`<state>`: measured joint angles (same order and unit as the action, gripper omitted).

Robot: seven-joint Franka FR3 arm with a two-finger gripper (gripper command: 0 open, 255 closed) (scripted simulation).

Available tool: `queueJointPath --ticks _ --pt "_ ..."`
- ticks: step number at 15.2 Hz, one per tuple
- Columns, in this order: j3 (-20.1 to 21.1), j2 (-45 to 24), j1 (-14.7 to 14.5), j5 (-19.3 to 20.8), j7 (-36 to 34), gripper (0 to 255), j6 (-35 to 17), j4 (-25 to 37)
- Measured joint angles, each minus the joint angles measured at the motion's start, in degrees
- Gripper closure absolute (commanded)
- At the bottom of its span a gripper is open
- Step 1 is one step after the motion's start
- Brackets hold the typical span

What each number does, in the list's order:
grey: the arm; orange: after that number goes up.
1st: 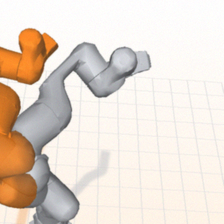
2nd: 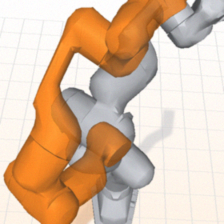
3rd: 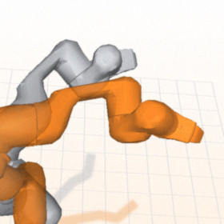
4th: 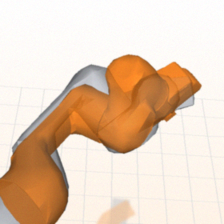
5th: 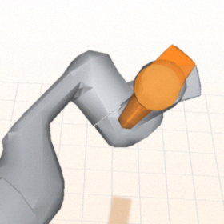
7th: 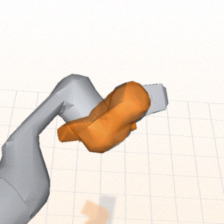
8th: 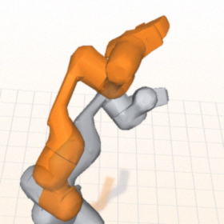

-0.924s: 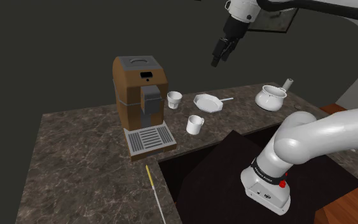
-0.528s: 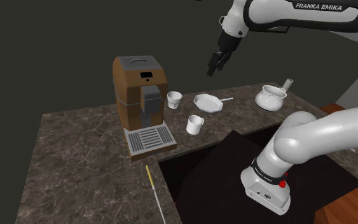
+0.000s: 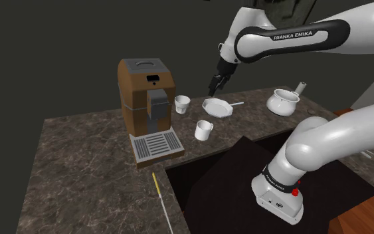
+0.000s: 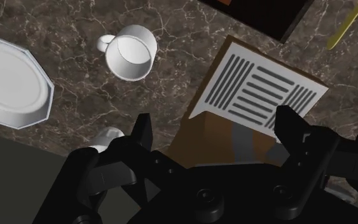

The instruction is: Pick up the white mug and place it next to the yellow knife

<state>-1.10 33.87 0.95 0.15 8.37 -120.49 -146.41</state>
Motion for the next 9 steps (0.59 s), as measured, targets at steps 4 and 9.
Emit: queueJointPath --ticks 4,9 --pt "-1.26 -4.71 0.55 0.46 1.53 0 -7.57 -3.37" --pt "-2.98 -14.38 1.07 0.64 3.72 0 -18.9 -5.71"
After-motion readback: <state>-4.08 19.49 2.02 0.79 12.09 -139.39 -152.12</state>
